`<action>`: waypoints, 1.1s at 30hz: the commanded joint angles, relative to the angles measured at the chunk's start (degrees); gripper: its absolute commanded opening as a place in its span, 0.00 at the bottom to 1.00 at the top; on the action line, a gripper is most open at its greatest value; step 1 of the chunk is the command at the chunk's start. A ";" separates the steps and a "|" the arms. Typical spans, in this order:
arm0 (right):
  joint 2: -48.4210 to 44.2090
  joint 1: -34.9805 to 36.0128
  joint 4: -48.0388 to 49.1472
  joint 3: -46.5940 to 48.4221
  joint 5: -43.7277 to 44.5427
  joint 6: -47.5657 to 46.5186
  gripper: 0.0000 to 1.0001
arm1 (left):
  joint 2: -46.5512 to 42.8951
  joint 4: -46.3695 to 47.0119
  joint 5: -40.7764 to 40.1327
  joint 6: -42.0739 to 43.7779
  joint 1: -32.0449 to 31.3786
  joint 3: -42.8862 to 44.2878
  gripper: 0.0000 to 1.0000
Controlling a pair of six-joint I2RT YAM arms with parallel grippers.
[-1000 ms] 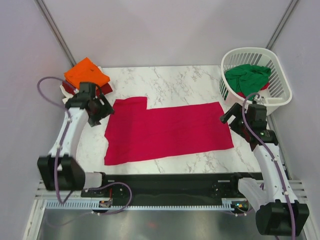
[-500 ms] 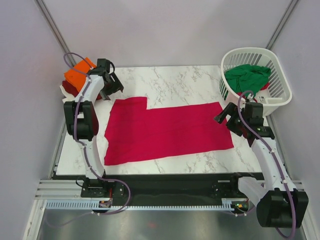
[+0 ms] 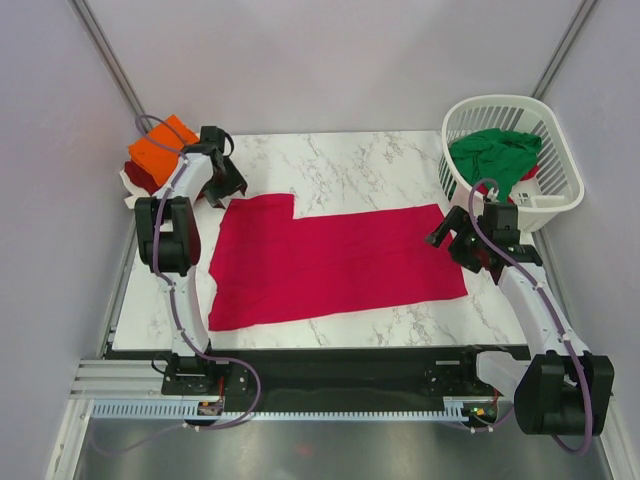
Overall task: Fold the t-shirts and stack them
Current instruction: Fold the tshirt
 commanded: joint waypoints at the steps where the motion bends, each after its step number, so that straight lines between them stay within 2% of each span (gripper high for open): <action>1: 0.36 0.33 1.99 1.49 -0.70 -0.54 0.98 | 0.73 1.19 -0.83 -2.44 -0.41 -0.91 0.70; 6: 0.45 0.33 1.91 1.58 -0.44 -0.72 0.98 | 1.00 2.07 -0.57 -3.06 -0.68 -2.23 0.69; 10: 0.71 0.33 1.91 1.49 0.00 -0.80 0.98 | 0.91 2.60 -0.48 -3.41 -0.94 -2.76 0.62; 12: 0.80 0.33 1.91 1.67 0.00 -0.89 0.98 | 1.35 2.78 -0.57 -3.06 -1.03 -2.41 0.55; 13: 0.80 0.33 1.91 1.67 0.09 -0.98 0.98 | 1.96 2.78 -0.57 -2.71 -1.03 -1.80 0.47; 16: 0.89 0.42 1.82 1.67 0.18 -1.07 0.98 | 2.67 2.78 -0.92 -2.35 -1.03 -0.74 0.36; 18: 0.89 0.33 1.82 1.67 0.35 -1.07 0.98 | 3.19 2.78 -1.01 -2.18 -1.03 -0.12 0.21; 19: 0.89 0.42 1.82 1.67 0.53 -1.24 0.98 | 3.11 2.78 -0.92 -2.09 -1.03 0.49 0.10; 21: 0.89 0.42 1.73 1.84 0.79 -1.51 0.98 | 2.58 2.69 0.13 -2.00 -1.12 0.76 0.03; 24: 0.98 0.42 1.38 2.54 1.23 -2.03 0.98 | -0.05 2.60 0.57 -1.56 -1.20 0.58 0.02; 28: -0.08 1.90 1.29 3.95 3.68 -2.56 0.98 | -5.85 2.78 -0.39 -1.73 -1.29 -3.98 0.02; 30: 2.54 7.16 0.77 6.93 9.13 -2.82 0.98 | -10.24 3.04 -0.74 -2.70 -1.47 -7.74 0.02; 33: 7.72 11.30 -0.29 13.95 18.27 -2.82 0.92 | -15.33 3.83 -0.92 -2.79 -1.73 -11.62 0.02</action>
